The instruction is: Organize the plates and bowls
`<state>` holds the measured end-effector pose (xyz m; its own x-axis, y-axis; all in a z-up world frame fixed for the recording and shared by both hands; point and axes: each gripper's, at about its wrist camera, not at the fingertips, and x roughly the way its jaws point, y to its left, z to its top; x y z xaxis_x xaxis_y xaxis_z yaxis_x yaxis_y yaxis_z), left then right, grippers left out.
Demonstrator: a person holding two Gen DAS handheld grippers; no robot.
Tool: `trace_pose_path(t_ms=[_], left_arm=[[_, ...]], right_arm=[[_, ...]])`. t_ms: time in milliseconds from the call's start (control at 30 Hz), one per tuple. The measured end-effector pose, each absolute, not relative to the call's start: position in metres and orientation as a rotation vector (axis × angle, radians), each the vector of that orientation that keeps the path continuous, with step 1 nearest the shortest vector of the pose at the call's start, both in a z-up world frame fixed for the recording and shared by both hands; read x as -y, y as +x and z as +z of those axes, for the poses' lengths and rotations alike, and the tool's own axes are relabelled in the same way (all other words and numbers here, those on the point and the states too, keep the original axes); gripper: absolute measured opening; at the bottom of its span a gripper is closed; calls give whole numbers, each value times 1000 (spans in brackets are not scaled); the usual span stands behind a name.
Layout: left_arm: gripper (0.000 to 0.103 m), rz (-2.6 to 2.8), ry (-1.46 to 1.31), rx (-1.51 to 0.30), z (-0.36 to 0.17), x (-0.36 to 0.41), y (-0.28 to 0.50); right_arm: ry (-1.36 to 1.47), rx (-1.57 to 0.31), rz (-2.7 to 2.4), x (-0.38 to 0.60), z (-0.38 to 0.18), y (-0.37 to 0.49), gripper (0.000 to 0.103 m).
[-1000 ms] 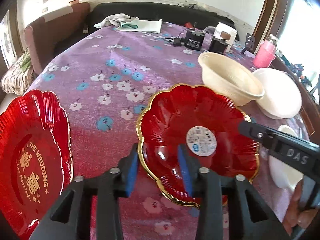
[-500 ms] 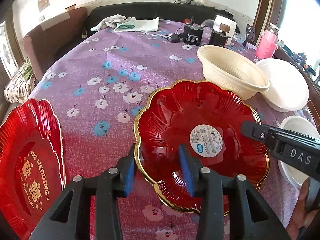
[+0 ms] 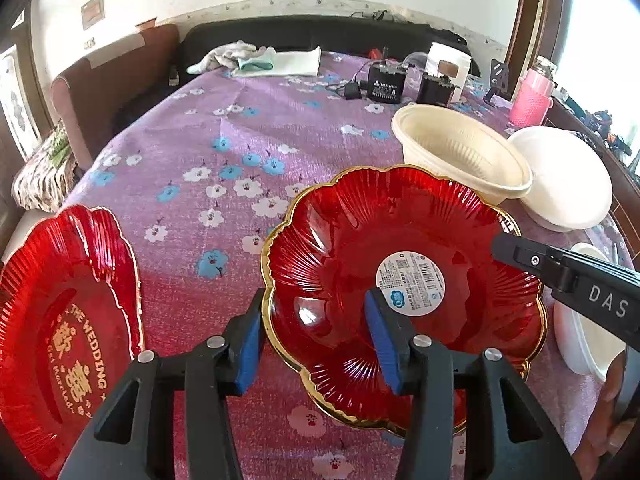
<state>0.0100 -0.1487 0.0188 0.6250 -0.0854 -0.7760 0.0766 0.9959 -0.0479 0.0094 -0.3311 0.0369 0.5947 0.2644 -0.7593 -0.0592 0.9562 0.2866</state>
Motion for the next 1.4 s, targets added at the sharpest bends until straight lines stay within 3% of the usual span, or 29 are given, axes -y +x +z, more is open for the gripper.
trace_pose_path(t_ms=[1400], left_arm=[[47, -32, -29, -788, 48, 122, -14]], right_arm=[[232, -795, 336, 314, 61, -8, 15]])
